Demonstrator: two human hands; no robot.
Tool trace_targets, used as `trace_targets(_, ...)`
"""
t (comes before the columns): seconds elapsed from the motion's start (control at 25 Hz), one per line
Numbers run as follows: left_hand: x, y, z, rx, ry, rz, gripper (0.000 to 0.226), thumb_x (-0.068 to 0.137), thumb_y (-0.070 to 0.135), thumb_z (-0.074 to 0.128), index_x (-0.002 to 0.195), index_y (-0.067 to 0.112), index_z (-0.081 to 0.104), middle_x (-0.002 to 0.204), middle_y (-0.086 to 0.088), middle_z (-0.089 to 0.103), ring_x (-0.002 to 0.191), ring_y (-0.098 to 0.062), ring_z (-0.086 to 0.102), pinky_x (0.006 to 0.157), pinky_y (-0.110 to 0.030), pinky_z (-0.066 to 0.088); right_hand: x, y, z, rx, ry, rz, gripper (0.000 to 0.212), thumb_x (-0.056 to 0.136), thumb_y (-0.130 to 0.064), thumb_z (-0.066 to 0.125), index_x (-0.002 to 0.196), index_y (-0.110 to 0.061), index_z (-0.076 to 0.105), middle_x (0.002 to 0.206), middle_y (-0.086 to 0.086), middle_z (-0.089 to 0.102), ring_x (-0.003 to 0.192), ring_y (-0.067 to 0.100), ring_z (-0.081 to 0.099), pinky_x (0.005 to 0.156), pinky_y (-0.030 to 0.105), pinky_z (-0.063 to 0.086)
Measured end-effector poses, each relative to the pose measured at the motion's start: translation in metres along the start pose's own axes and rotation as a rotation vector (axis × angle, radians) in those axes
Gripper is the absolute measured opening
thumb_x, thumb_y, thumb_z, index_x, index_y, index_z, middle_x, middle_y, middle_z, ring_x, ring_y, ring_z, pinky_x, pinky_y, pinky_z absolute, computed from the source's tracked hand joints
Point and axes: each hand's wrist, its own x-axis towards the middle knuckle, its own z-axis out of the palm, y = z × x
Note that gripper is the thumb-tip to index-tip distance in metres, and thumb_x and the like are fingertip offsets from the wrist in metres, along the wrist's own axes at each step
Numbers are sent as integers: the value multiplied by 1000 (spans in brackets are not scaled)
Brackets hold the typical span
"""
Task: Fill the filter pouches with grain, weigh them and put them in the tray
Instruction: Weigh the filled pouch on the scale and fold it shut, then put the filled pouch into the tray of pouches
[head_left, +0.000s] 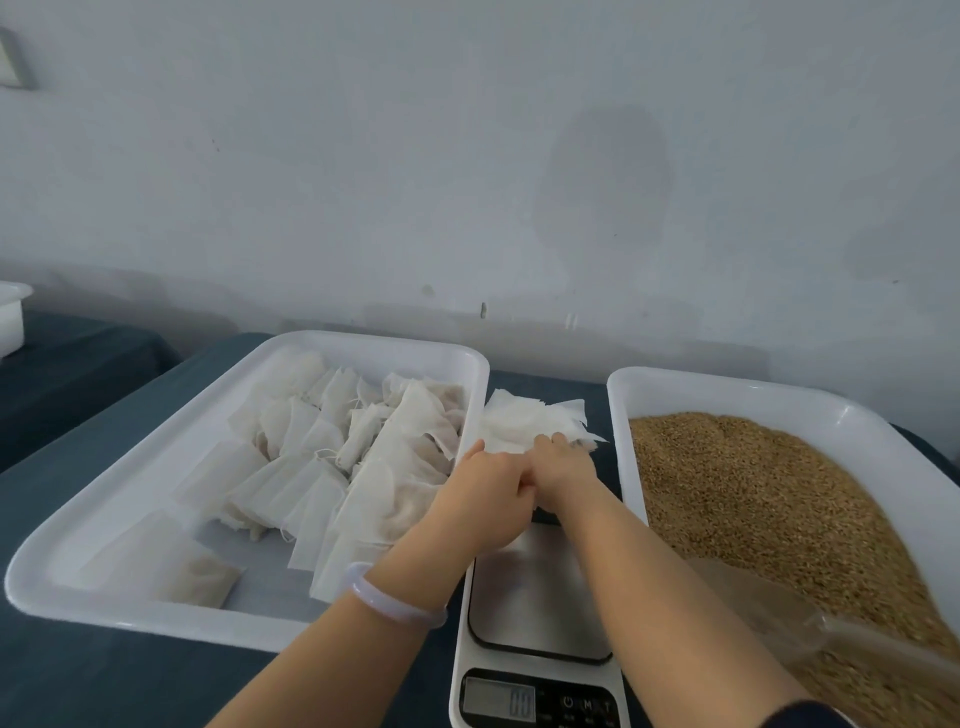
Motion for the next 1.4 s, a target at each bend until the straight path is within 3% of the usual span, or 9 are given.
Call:
trace_targets(0.16,1,-5,1,-126,68,-46,14,86,9,49,78,8,59,77,-5,69,65,-18,48,100,-11,15,-4,1,-3,-33,49,-22,33,94,-14,40,125,-13,51,128,8,47,124,27,35,96,39,36)
trace_targets(0.4,0,-8,-1,-251,104,-93,34,84,10,56,118,15,57,115,1,64,110,-14,54,83,-11,34,-43,11,-35,95,175,-4,28,92,-8,39,113,-10,57,113,11,53,110,28,47,79,34,37)
trace_targets(0.48,-1,-9,-2,-239,63,-52,67,80,15,65,140,19,36,143,1,42,133,-13,36,98,-13,27,-66,21,-42,94,330,-89,20,96,-16,37,101,-11,56,103,8,57,103,25,49,73,32,33)
trace_targets(0.6,-5,-6,-5,-178,21,105,101,73,26,76,150,24,11,156,6,11,145,-8,2,114,-23,13,-107,35,-46,287,289,-272,27,99,-27,32,75,-19,41,87,-3,52,92,10,44,75,27,36)
trace_targets(0.68,-9,-4,-8,-245,-14,158,99,68,28,82,147,28,21,141,11,34,137,-5,27,105,-12,22,-130,41,-44,484,298,-303,33,97,-26,36,65,-22,34,72,-9,43,73,0,40,63,18,32)
trace_targets(0.8,-15,3,-16,-479,-57,116,73,62,19,88,121,32,47,92,10,53,77,4,54,76,-10,45,-149,48,-29,965,394,-209,35,95,-19,42,61,-16,34,59,-9,37,53,4,32,52,21,27)
trace_targets(1.0,-13,9,-26,-1352,-194,-129,52,67,-11,72,111,14,58,88,-12,70,84,-28,69,65,-35,58,-140,58,-14,1486,346,-95,34,100,-20,40,85,5,59,78,11,56,75,22,52,71,37,40)
trace_targets(1.2,-14,10,-19,-994,-51,-177,28,81,-6,66,99,14,57,70,-1,71,61,-17,68,54,-22,53,-137,54,-8,1398,348,-88,13,93,-23,55,96,-27,67,90,-5,68,83,9,63,78,33,50)
trace_targets(1.4,-18,10,-22,-941,-11,-142,5,68,11,65,65,11,61,59,4,57,55,-12,57,53,-20,47,-142,53,-10,1164,784,-45,30,86,-15,65,106,-36,57,107,-18,59,98,-1,55,82,14,42)
